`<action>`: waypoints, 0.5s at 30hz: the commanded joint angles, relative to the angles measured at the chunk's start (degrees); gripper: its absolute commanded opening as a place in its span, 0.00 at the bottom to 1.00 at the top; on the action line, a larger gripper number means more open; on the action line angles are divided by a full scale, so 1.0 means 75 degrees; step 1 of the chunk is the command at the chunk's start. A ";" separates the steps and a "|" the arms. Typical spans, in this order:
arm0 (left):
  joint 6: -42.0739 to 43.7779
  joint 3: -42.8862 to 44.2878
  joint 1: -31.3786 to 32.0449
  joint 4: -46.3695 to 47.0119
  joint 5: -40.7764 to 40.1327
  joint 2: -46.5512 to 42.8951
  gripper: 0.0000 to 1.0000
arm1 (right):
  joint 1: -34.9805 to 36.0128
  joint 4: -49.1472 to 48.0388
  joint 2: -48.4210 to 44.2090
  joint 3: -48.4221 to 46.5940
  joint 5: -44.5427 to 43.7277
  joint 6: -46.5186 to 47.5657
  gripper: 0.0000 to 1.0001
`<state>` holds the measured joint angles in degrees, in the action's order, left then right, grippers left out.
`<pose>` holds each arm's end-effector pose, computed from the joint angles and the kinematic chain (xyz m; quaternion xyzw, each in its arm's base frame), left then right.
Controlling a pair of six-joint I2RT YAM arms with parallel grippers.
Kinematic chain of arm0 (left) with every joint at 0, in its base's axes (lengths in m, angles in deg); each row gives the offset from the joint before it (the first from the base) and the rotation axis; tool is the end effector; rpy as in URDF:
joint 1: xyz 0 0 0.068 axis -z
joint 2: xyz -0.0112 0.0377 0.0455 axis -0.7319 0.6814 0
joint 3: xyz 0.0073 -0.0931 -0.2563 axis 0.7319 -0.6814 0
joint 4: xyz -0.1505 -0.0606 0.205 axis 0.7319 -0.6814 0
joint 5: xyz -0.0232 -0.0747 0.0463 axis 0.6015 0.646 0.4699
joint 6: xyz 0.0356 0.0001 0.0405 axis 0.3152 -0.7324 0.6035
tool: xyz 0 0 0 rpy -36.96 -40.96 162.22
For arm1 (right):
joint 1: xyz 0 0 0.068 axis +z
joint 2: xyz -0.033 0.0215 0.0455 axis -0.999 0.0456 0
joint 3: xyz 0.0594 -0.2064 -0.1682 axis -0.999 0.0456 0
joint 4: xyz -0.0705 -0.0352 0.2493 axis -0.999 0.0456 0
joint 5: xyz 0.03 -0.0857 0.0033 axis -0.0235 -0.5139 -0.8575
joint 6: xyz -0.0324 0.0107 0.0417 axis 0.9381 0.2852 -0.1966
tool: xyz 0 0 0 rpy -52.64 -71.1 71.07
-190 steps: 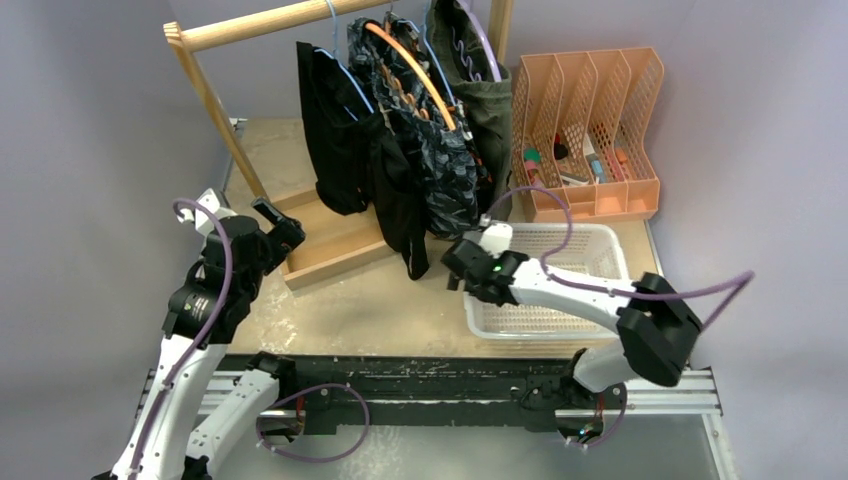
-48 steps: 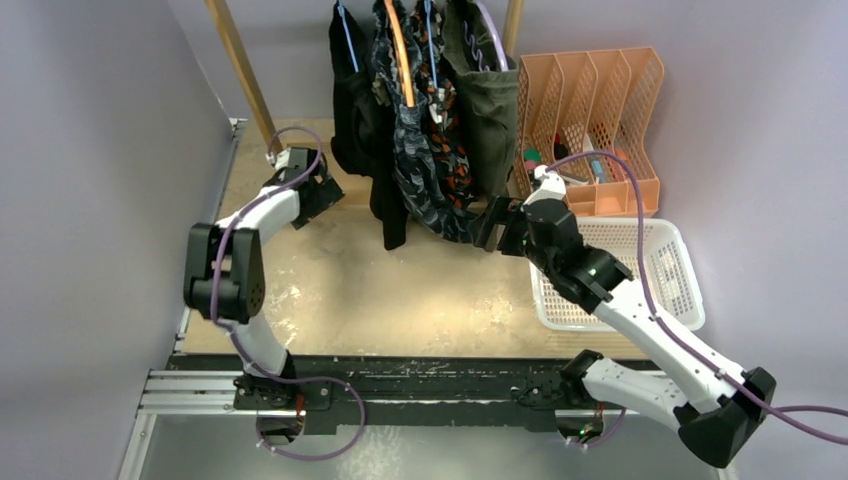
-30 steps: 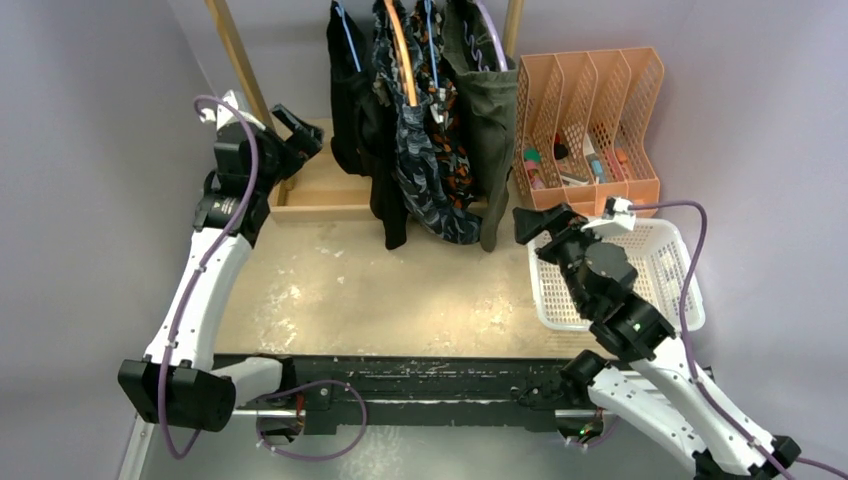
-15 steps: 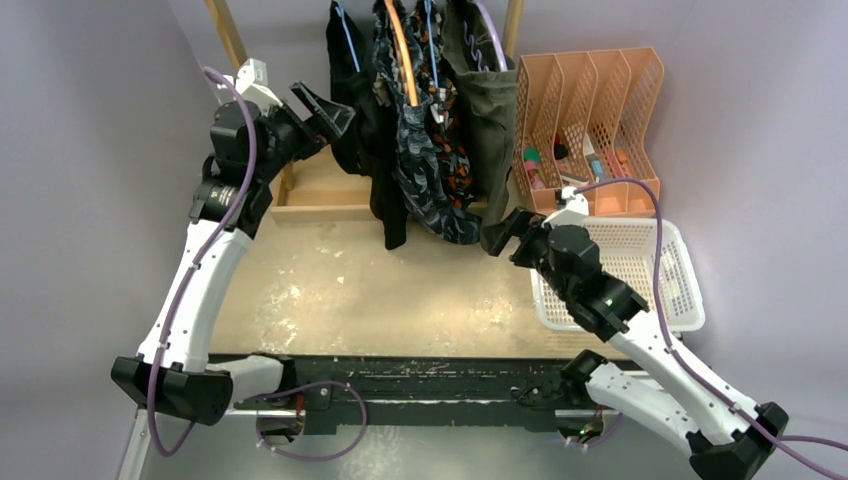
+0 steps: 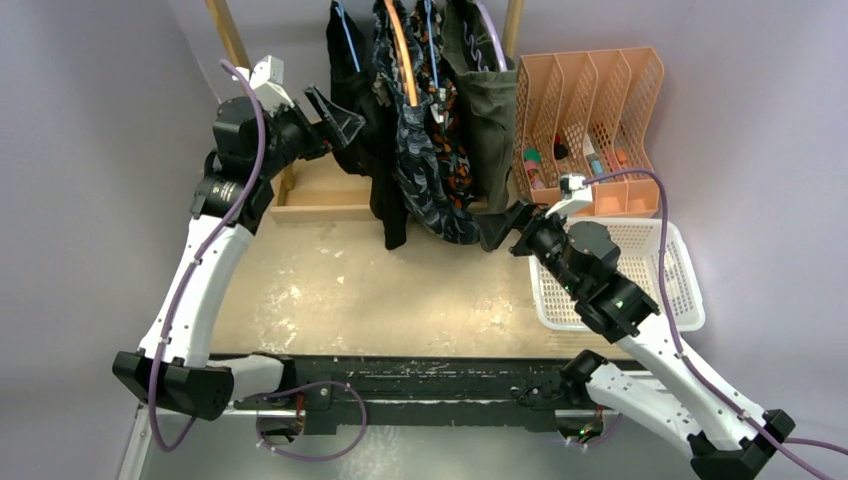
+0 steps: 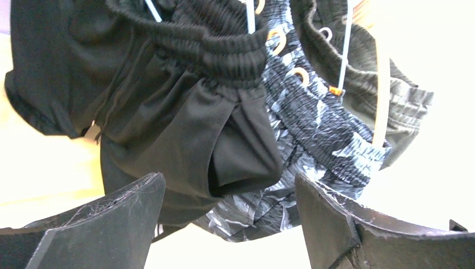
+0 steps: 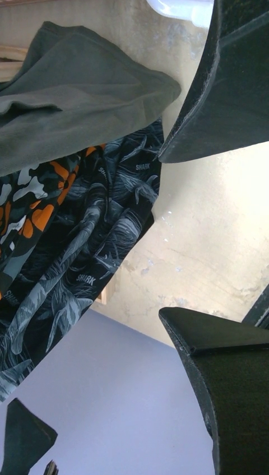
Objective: Remove the shorts from the hanger
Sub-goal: Pick up the hanger from the clothes rod.
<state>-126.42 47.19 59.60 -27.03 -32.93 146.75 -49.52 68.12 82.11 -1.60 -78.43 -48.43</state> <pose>0.2579 -0.0662 0.4571 -0.0874 0.7514 -0.3588 0.5468 0.1413 0.1015 0.3717 0.0477 0.7030 0.3639 0.6092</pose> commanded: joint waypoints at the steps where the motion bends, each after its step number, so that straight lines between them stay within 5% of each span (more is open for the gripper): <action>1: 0.0209 0.0799 0.0022 0.0171 0.0364 0.0273 0.83 | 0.0006 -0.0019 0.0007 -0.0064 -0.0064 -0.0584 0.99; 15: -0.1176 0.1626 0.0253 0.0656 0.0427 0.1082 0.71 | 0.0009 0.0819 0.0227 -0.0414 -0.0474 -0.0939 0.99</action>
<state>-129.55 55.67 60.04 -25.81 -31.84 153.74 -49.52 72.10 84.15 -1.60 -78.65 -53.74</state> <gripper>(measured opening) 0.736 0.994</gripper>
